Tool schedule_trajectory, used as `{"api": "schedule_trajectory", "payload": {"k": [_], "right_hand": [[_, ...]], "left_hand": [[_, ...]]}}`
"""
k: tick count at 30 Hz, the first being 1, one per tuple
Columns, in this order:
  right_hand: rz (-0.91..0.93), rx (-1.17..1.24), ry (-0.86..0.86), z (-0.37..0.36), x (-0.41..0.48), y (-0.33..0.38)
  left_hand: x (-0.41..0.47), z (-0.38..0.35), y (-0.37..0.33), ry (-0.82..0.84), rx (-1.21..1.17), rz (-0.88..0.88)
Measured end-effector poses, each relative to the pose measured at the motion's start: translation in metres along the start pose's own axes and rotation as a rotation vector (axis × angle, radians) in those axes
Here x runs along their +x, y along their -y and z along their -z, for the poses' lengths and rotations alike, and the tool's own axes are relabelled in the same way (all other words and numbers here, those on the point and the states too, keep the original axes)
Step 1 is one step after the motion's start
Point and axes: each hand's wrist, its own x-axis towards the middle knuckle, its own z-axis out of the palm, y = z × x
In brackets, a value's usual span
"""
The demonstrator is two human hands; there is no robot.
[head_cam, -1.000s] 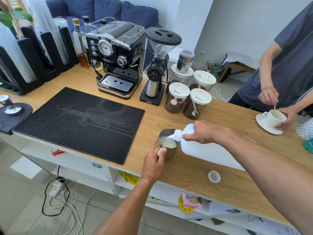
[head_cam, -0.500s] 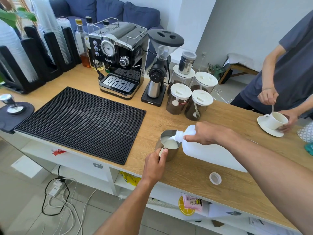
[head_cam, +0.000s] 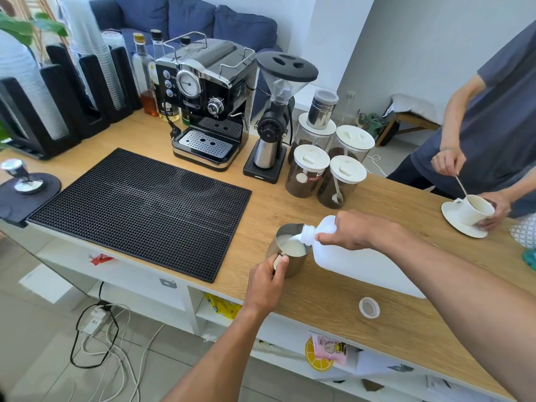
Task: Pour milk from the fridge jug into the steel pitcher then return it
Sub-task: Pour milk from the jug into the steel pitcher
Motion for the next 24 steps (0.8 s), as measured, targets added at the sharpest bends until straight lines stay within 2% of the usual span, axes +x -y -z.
{"api": "schedule_trajectory", "payload": {"k": [24], "right_hand": [[0.003,-0.033,0.017,0.0008,0.0028,0.0014]], "left_hand": [[-0.0006,0.0001,-0.0012,0.001,-0.022,0.001]]}}
